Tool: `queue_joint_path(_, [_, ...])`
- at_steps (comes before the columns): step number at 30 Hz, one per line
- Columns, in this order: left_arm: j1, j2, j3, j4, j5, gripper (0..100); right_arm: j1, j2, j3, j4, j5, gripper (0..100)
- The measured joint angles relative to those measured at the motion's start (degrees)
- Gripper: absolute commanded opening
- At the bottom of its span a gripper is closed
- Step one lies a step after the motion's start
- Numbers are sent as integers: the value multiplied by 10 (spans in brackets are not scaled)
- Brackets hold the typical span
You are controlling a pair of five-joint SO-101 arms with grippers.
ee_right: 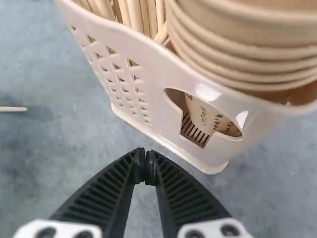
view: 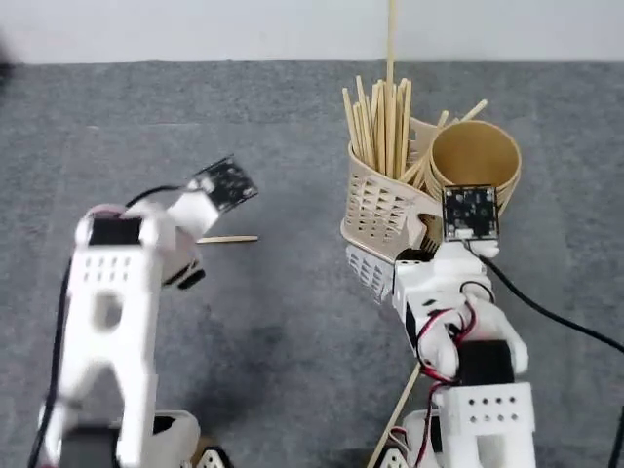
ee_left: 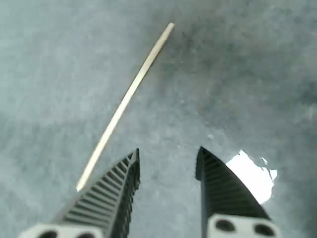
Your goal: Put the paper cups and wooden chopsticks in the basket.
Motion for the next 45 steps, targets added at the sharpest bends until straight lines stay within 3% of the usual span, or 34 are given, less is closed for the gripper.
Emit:
queue_joint_path(15, [3, 480, -374, 6, -47, 224, 0, -70, 28, -7, -1, 9])
queue_joint_path(18, [3, 548, -425, 7, -49, 182, 0, -70, 28, -8, -1, 9])
queue_joint_path(22, [8, 593, -481, 23, -49, 123, 0, -70, 28, -8, -1, 9])
queue_joint_path(35, [27, 729, -708, 215, -49, 12, 42, -107, 28, -8, -4, 9])
queue_joint_path(40, [33, 743, -738, 225, -46, 12, 48, -174, 28, 8, -4, 9])
queue_joint_path(45, [40, 718, -737, 220, -24, 12, 112, -243, 28, 17, -4, 9])
